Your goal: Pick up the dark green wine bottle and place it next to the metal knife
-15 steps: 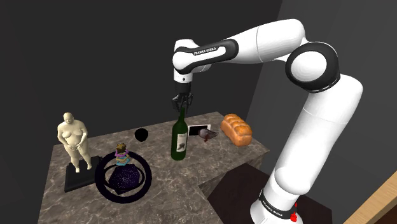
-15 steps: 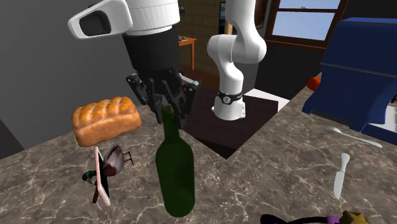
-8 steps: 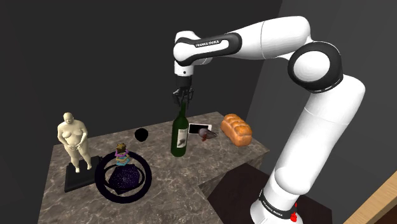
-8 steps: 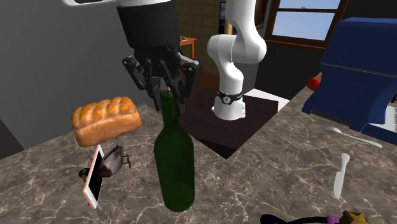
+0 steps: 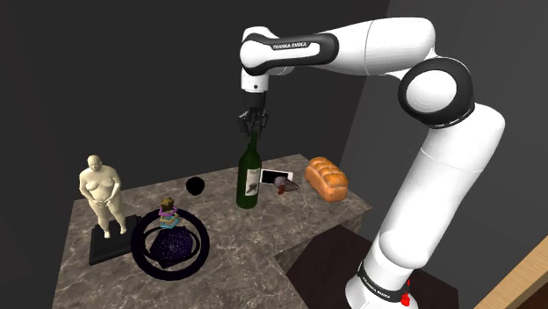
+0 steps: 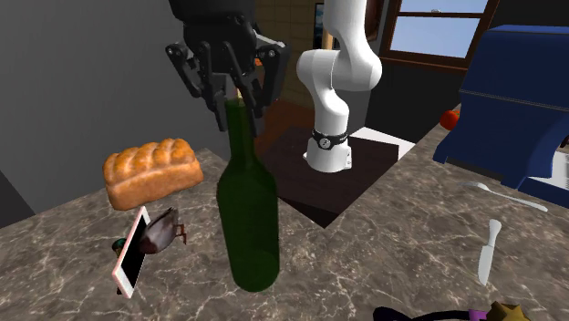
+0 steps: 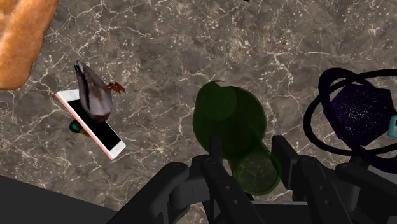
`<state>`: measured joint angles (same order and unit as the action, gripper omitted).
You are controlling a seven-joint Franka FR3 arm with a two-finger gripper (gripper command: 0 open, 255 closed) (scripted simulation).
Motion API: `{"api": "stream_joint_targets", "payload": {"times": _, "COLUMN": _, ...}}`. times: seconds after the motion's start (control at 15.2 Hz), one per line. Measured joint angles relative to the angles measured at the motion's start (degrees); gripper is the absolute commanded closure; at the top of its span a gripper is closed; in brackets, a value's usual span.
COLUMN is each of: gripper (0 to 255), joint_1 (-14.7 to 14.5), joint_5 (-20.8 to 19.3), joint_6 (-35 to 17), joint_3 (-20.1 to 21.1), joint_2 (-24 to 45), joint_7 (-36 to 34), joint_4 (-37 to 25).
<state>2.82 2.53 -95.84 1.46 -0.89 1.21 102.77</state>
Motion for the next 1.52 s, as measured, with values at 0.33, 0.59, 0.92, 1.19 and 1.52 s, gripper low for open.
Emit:
{"api": "stream_joint_targets", "payload": {"times": 0.33, "gripper": 255, "joint_1": -2.5, "joint_5": 0.7, "joint_6": 0.2, "joint_3": 2.6, "joint_2": -1.7, "joint_7": -4.9, "joint_4": 1.4}}
{"api": "stream_joint_targets", "payload": {"times": 0.59, "gripper": 255, "joint_1": -5.1, "joint_5": 1.6, "joint_6": -1.0, "joint_3": 5.5, "joint_2": -3.5, "joint_7": -10.2, "joint_4": 3.9}}
{"api": "stream_joint_targets", "payload": {"times": 0.92, "gripper": 255, "joint_1": -8.3, "joint_5": 2.6, "joint_6": -1.4, "joint_3": 9.2, "joint_2": -3.9, "joint_7": -16.8, "joint_4": 4.2}}
{"api": "stream_joint_targets", "payload": {"times": 1.19, "gripper": 255, "joint_1": -10.7, "joint_5": 3.1, "joint_6": -1.7, "joint_3": 12.1, "joint_2": -3.2, "joint_7": -22.1, "joint_4": 3.5}}
{"api": "stream_joint_targets", "payload": {"times": 1.52, "gripper": 255, "joint_1": -14.3, "joint_5": 3.2, "joint_6": -1.7, "joint_3": 16.1, "joint_2": -0.8, "joint_7": -29.7, "joint_4": 0.4}}
